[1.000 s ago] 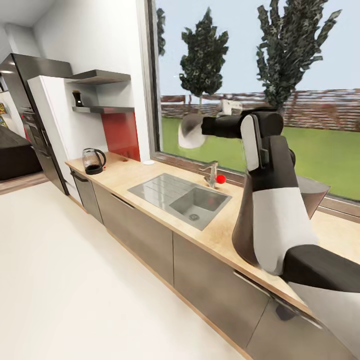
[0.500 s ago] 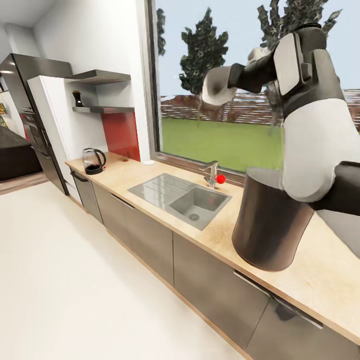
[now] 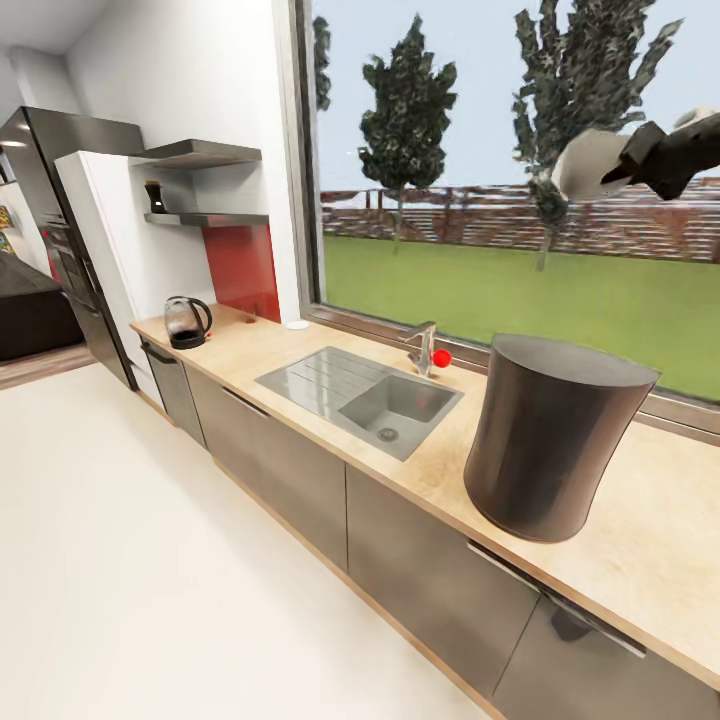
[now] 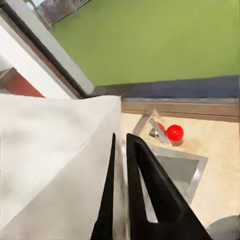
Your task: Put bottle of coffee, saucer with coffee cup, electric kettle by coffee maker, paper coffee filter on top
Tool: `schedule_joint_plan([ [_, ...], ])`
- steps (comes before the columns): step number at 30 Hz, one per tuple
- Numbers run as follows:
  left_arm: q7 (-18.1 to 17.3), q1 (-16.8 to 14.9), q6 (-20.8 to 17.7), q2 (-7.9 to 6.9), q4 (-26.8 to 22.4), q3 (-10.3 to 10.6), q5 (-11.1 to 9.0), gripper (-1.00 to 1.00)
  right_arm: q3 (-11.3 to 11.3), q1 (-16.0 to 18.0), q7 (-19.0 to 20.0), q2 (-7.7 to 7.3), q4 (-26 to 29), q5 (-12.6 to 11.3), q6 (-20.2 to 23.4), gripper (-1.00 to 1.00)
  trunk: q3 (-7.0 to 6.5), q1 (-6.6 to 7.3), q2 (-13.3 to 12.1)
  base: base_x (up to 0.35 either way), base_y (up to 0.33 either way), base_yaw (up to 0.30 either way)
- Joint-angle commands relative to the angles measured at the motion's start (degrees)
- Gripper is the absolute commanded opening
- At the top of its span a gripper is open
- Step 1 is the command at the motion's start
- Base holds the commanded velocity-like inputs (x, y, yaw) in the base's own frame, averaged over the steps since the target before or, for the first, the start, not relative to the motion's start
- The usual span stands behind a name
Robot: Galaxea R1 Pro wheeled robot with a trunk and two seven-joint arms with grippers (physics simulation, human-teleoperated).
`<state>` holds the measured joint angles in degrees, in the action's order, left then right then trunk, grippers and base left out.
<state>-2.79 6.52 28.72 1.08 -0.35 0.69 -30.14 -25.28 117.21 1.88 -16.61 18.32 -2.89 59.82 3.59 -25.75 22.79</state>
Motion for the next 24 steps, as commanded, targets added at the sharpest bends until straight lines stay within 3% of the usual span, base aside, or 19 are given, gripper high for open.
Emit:
schedule_joint_plan([
  [1, -0.29, -0.01, 0.13, 0.04, -0.01, 0.09, -0.53, 1.0, -1.7, 0.08, -0.56, -0.79, -0.78, -0.91, 0.18, -1.0, 0.11, -0.03, 0.12, 0.0, 0.0, 0.0],
  [3, -0.27, -0.01, 0.13, 0.07, -0.01, 0.05, -0.58, 1.0, -7.47, 0.1, -2.93, -2.99, -3.98, -0.92, 0.18, -1.0, 0.11, -0.03, 0.12, 0.0, 0.0, 0.0],
  [4, -0.24, -0.01, 0.16, 0.05, -0.01, 0.03, -0.77, 1.0, -12.01, 0.11, -5.58, -4.13, -5.92, -0.9, 0.18, -1.0, 0.11, -0.03, 0.12, 0.0, 0.0, 0.0],
  [5, -0.23, -0.01, 0.14, 0.02, 0.0, 0.03, -1.05, 1.0, -14.8, 0.12, -7.9, -4.6, -6.78, -0.9, 0.18, -1.0, 0.11, -0.03, 0.12, 0.0, 0.0, 0.0],
  [9, -0.21, -0.01, 0.12, -0.01, 0.0, 0.02, -2.43, 1.0, -21.83, 0.12, -16.32, -5.23, -7.9, -0.93, 0.18, -1.0, 0.11, -0.03, 0.12, 0.0, 0.0, 0.0],
  [10, -0.21, -0.01, 0.11, 0.01, 0.0, 0.02, -3.1, 1.0, -25.39, 0.12, -19.98, -5.34, -8.1, -0.95, 0.18, -1.0, 0.11, -0.03, 0.12, 0.0, 0.0, 0.0],
  [11, -0.21, -0.01, 0.11, 0.05, 0.0, 0.02, -3.41, 1.0, -27.6, 0.12, -21.93, -5.41, -8.17, -0.96, 0.18, -1.0, 0.11, -0.03, 0.12, 0.0, 0.0, 0.0],
  [14, -0.2, -0.01, 0.11, 0.35, 0.06, 0.02, -3.89, 1.0, -32.09, 0.12, -27.14, -5.52, -8.28, -0.97, 0.18, -1.0, 0.11, -0.03, 0.12, 0.0, 0.0, 0.0],
  [17, -0.2, -0.01, 0.11, 0.52, 0.08, 0.02, -3.94, 1.0, -32.6, 0.12, -29.91, -5.5, -8.31, -0.93, 0.18, -1.0, 0.11, -0.03, 0.12, 0.0, 0.0, 0.0],
  [20, -0.2, -0.01, 0.11, 0.65, 0.08, -0.01, -4.26, 1.0, -32.68, 0.12, -37.72, -5.11, -8.49, -1.11, 0.18, -1.0, 0.11, -0.03, 0.12, 0.0, 0.0, 0.0],
  [24, -0.2, -0.01, 0.11, 0.73, 0.08, -0.03, -4.46, 1.0, -32.73, 0.12, -40.51, -5.13, -10.38, -1.27, 0.18, -1.0, 0.11, -0.03, 0.12, 0.0, 0.0, 0.0],
])
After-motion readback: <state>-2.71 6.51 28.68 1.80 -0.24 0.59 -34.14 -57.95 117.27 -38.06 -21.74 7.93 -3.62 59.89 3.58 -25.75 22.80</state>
